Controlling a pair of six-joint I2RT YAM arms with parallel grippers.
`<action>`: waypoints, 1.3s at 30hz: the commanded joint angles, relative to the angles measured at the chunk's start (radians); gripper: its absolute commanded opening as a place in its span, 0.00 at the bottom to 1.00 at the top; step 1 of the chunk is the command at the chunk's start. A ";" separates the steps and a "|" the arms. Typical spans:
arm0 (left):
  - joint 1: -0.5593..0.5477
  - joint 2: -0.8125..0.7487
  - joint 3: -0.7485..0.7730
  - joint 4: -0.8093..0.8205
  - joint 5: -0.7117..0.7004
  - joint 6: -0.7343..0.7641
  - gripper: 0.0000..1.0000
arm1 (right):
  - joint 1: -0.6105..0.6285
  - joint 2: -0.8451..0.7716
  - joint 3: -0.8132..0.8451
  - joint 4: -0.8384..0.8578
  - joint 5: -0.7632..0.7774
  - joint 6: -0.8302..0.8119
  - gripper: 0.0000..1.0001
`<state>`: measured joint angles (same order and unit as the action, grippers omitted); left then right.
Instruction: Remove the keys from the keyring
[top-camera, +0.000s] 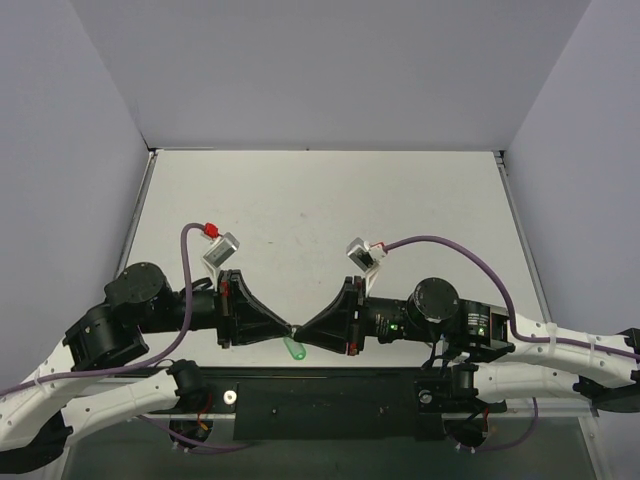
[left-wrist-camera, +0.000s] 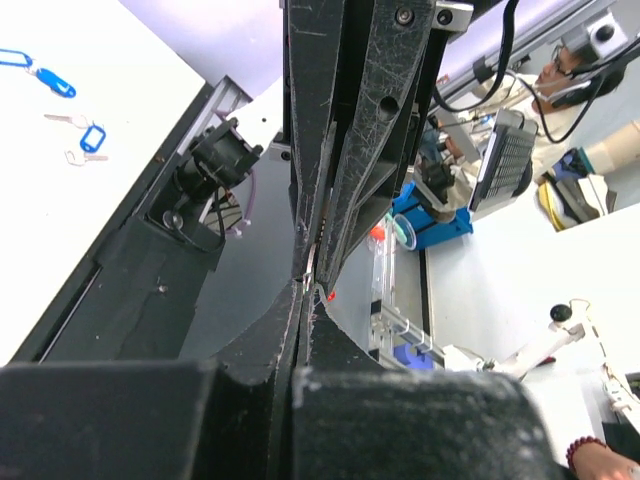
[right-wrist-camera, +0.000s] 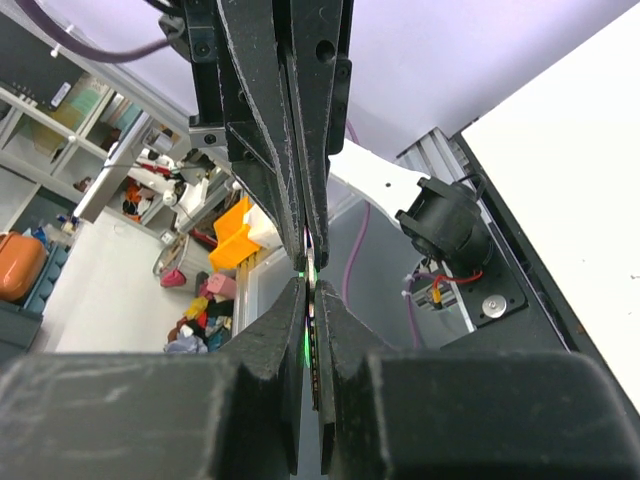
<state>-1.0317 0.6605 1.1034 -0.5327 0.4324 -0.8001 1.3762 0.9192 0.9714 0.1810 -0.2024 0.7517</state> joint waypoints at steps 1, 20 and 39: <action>0.002 0.002 -0.031 0.171 -0.138 -0.057 0.00 | 0.020 0.029 -0.010 0.163 0.046 0.014 0.00; 0.002 -0.070 -0.186 0.382 -0.258 -0.205 0.00 | 0.030 0.086 -0.062 0.327 0.113 0.060 0.00; 0.001 -0.169 -0.321 0.474 -0.372 -0.281 0.00 | 0.031 0.070 -0.158 0.365 0.394 0.133 0.00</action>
<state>-1.0256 0.5106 0.8257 -0.1413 0.0937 -1.0374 1.3983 0.9707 0.8490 0.4591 0.0502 0.8326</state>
